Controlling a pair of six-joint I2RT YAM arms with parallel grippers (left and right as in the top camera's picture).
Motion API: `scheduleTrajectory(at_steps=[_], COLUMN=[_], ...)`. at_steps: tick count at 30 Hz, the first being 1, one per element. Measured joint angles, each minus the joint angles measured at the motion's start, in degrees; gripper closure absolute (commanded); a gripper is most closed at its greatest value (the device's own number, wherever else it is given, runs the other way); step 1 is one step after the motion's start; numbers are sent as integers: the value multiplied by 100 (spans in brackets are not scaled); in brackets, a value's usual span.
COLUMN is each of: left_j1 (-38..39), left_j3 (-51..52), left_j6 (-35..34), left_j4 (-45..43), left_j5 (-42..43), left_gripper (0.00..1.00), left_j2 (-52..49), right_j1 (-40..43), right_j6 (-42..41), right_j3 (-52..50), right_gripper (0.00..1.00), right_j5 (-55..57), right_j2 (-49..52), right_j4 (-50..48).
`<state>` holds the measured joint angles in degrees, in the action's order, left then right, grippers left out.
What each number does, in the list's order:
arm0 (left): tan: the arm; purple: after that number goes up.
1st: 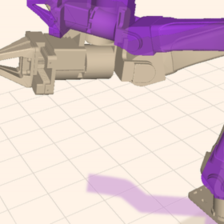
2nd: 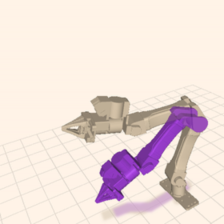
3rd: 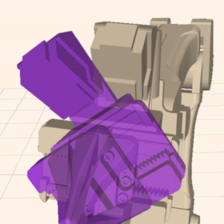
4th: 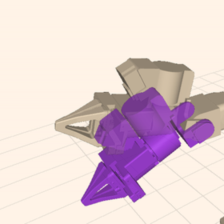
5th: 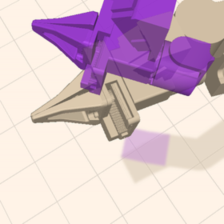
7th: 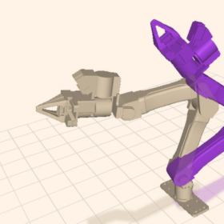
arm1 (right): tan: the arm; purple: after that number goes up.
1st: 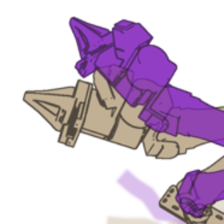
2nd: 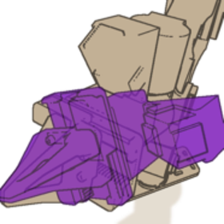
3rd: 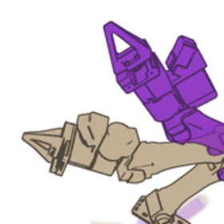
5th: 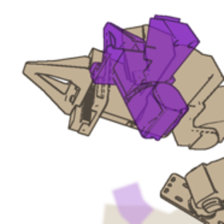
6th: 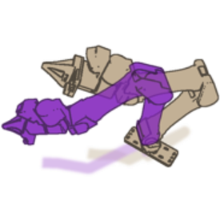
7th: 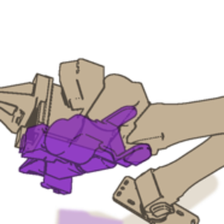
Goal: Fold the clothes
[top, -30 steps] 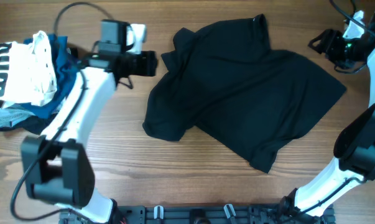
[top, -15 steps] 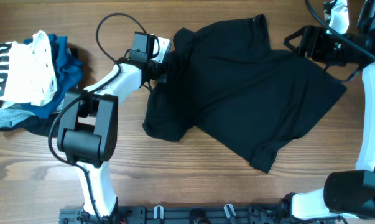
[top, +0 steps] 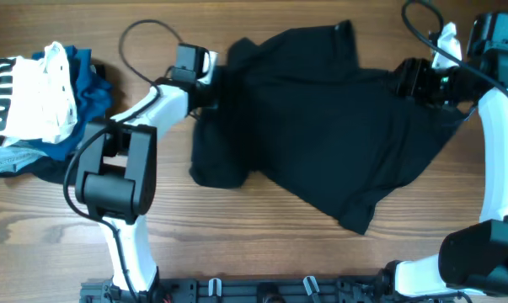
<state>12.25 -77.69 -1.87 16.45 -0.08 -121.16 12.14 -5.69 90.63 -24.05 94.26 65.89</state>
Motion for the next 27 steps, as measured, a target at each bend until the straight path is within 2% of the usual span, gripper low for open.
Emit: scheduleTrajectory(at_steps=[3, 6, 8, 10, 11, 14, 15, 17, 18, 25, 26, 27], left_j1=[-448, -1172, -1565, -1757, -1766, -1676, -1639, -1576, -1537, -1499, -1499, -1499], left_j3=[-42, -44, -42, -39, -35, -15, -15, -2, 15, 70, 70, 70], left_j6=[-525, -855, -903, -949, -940, -973, -975, -962, -1010, -1008, -1008, -1008], left_j4=[273, 503, 603, 673, 697, 800, 835, 918, 997, 1541, 1617, 1668], left_j5=[-619, -782, -643, -496, -452, -289, -264, -208, -168, -92, -87, -87], left_gripper=[96, 96, 90, 80, 76, 63, 55, 46, 39, 34, 33, 33], left_j2=[33, 85, 116, 140, 151, 190, 208, 267, 334, 1311, 1532, 1707], right_j1=[0, 0, 0, -2, -7, -92, -157, -367, -568, -1384, -1447, -1482], right_j6=[-356, -728, -933, -1021, -1021, -935, -922, -914, -901, -1215, -1344, -1440], right_j3=[-472, -1163, -1659, -2124, -2304, -2935, -3093, -3423, -3670, -4524, -4551, -4555], right_gripper=[29, 30, 31, 34, 38, 39, 39, 38, 32, 30, 32, 39], right_j5=[352, 614, 669, 651, 588, 188, 96, -13, -37, 35, 66, 98], right_j2=[0, 2, 2, 9, 11, 13, 13, 13, 13, -4, -9, -7], right_j4=[-280, -787, -1298, -1808, -2055, -2638, -2726, -2780, -2804, -4015, -4122, -4175])
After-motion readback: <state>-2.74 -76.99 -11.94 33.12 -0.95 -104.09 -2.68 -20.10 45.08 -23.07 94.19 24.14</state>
